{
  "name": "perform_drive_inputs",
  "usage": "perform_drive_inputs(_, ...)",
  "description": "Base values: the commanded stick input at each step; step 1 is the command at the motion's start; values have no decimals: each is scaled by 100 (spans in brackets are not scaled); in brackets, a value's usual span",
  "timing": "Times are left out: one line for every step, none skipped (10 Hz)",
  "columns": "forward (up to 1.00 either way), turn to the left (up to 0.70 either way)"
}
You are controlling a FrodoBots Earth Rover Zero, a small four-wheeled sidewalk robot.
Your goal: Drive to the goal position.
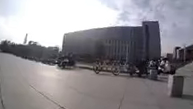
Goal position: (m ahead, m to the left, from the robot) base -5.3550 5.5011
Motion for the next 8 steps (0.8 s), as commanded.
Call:
perform_drive_inputs(70, -5)
perform_drive_inputs(70, -15)
perform_drive_inputs(70, -25)
perform_drive_inputs(70, -35)
perform_drive_inputs(70, -35)
perform_drive_inputs(70, -35)
perform_drive_inputs(70, -30)
perform_drive_inputs(40, -4)
